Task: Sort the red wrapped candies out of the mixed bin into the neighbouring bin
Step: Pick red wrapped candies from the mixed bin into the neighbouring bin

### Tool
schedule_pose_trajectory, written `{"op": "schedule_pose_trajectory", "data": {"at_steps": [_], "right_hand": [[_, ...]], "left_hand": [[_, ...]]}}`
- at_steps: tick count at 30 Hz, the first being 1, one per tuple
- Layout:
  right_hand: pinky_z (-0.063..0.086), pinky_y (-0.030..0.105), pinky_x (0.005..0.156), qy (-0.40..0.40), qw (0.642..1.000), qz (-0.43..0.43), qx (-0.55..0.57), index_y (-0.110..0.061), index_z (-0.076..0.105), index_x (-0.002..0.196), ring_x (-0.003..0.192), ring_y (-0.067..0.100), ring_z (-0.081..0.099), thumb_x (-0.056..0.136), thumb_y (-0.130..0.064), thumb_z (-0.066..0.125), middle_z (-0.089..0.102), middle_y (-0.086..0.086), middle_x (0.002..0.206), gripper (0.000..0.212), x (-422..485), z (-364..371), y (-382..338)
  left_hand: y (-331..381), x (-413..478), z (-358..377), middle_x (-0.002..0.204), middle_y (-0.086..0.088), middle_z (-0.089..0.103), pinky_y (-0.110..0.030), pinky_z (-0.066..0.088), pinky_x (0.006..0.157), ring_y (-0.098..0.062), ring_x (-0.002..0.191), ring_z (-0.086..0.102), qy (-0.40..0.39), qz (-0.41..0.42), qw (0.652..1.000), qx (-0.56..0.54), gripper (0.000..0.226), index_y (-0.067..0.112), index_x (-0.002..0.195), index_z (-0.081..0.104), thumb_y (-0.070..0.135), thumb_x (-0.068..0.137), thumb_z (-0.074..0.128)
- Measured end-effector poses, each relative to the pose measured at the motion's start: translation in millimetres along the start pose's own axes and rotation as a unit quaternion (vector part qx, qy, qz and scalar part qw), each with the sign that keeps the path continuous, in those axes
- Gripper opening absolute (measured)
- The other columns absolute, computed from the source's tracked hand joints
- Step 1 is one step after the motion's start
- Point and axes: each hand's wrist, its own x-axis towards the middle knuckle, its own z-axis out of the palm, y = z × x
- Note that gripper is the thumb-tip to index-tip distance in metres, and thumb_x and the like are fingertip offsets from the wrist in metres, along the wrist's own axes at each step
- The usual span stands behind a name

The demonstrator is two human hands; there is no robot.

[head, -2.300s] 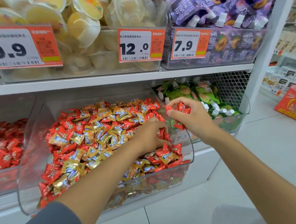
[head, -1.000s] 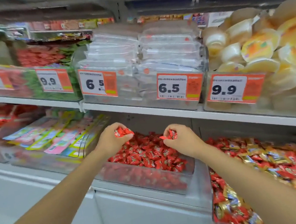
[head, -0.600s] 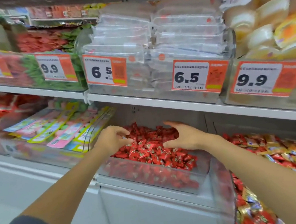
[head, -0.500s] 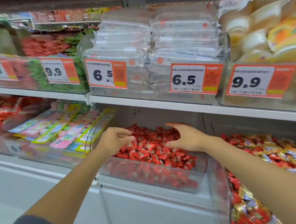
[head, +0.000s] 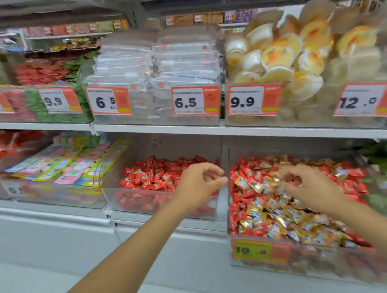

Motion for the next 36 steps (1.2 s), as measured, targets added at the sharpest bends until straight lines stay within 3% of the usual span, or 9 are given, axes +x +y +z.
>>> {"op": "schedule_pose_trajectory", "data": {"at_steps": [6, 12, 18, 20, 23, 27, 30, 33, 36], "right_hand": [[0.038, 0.018, 0.076, -0.011, 0.998, 0.044, 0.048, -0.021, 0.067, 0.111, 0.094, 0.008, 0.055, 0.090, -0.018, 0.065, 0.063, -0.006, 0.109, 0.021, -37.5, -12.6, 47.6], [0.039, 0.015, 0.060, 0.032, 0.988, 0.089, 0.125, -0.029, 0.064, 0.103, 0.079, 0.005, 0.056, 0.092, -0.009, 0.060, 0.063, -0.004, 0.113, 0.023, -51.3, -34.4, 80.0], [0.045, 0.013, 0.056, -0.090, 0.987, 0.102, 0.085, -0.022, 0.064, 0.119, 0.077, -0.009, 0.058, 0.095, 0.000, 0.048, 0.056, -0.008, 0.122, 0.036, -63.1, -56.6, 92.8], [0.052, 0.021, 0.081, -0.108, 0.987, 0.096, 0.073, -0.025, 0.064, 0.115, 0.101, 0.002, 0.061, 0.094, -0.002, 0.053, 0.060, -0.008, 0.121, 0.033, -67.2, -59.4, 96.2], [0.048, 0.034, 0.097, -0.161, 0.981, 0.090, 0.054, -0.032, 0.063, 0.112, 0.109, 0.007, 0.057, 0.089, -0.027, 0.068, 0.061, -0.009, 0.117, 0.023, -73.2, -70.0, 96.7], [0.039, 0.023, 0.089, -0.266, 0.960, 0.075, -0.031, -0.028, 0.055, 0.132, 0.106, 0.008, 0.047, 0.083, -0.041, 0.073, 0.050, -0.007, 0.122, 0.053, -75.8, -62.3, 92.0], [0.044, 0.021, 0.076, -0.218, 0.970, 0.088, 0.055, -0.020, 0.064, 0.118, 0.082, 0.007, 0.050, 0.082, -0.023, 0.077, 0.053, -0.003, 0.100, 0.038, -72.3, -52.6, 90.9], [0.053, 0.035, 0.075, -0.152, 0.974, 0.106, 0.128, -0.018, 0.066, 0.105, 0.075, 0.014, 0.056, 0.085, -0.015, 0.074, 0.059, -0.001, 0.090, 0.022, -70.2, -57.1, 94.1], [0.045, 0.023, 0.057, -0.090, 0.975, 0.111, 0.171, -0.017, 0.065, 0.113, 0.067, 0.017, 0.056, 0.090, -0.013, 0.067, 0.063, 0.000, 0.087, 0.024, -70.3, -67.4, 92.2]], "left_hand": [[43.3, 8.4, 80.4, 0.093, 0.009, 0.069, -0.022, 0.053, 0.075, -0.005, 0.081, 0.063, -0.120, 0.038, 0.992, 0.022, 0.024, 0.021, 0.100, 0.071, 0.031, 0.079, 0.078], [26.5, 16.4, 122.3, 0.094, 0.003, 0.070, -0.036, 0.055, 0.086, -0.014, 0.089, 0.066, -0.206, 0.013, 0.978, 0.031, 0.024, 0.019, 0.099, 0.071, 0.021, 0.077, 0.081], [27.6, 21.8, 141.7, 0.090, -0.001, 0.068, -0.029, 0.054, 0.077, -0.016, 0.081, 0.062, -0.222, 0.018, 0.973, 0.058, 0.029, 0.019, 0.105, 0.071, 0.025, 0.078, 0.079], [32.2, 23.6, 143.8, 0.088, -0.001, 0.067, -0.029, 0.053, 0.076, -0.012, 0.076, 0.060, -0.220, 0.018, 0.974, 0.046, 0.026, 0.019, 0.103, 0.070, 0.023, 0.078, 0.079], [37.2, 26.1, 146.7, 0.087, 0.005, 0.066, -0.025, 0.054, 0.071, -0.011, 0.076, 0.061, -0.228, 0.018, 0.973, 0.026, 0.022, 0.024, 0.101, 0.070, 0.023, 0.080, 0.078], [39.8, 28.8, 154.1, 0.096, 0.009, 0.068, -0.014, 0.050, 0.065, -0.008, 0.077, 0.064, -0.240, 0.021, 0.970, 0.014, 0.020, 0.027, 0.099, 0.070, 0.021, 0.081, 0.077], [40.4, 27.8, 159.4, 0.103, 0.009, 0.068, -0.021, 0.053, 0.074, -0.012, 0.083, 0.066, -0.246, 0.028, 0.969, 0.005, 0.021, 0.031, 0.095, 0.068, 0.022, 0.080, 0.078], [43.3, 27.3, 162.0, 0.105, 0.010, 0.068, -0.019, 0.053, 0.078, -0.011, 0.086, 0.066, -0.245, 0.029, 0.969, 0.006, 0.021, 0.027, 0.101, 0.070, 0.027, 0.080, 0.077], [46.4, 26.9, 162.7, 0.106, 0.010, 0.068, -0.016, 0.051, 0.076, -0.009, 0.086, 0.066, -0.243, 0.028, 0.970, -0.007, 0.024, 0.024, 0.104, 0.070, 0.025, 0.081, 0.077]]}}
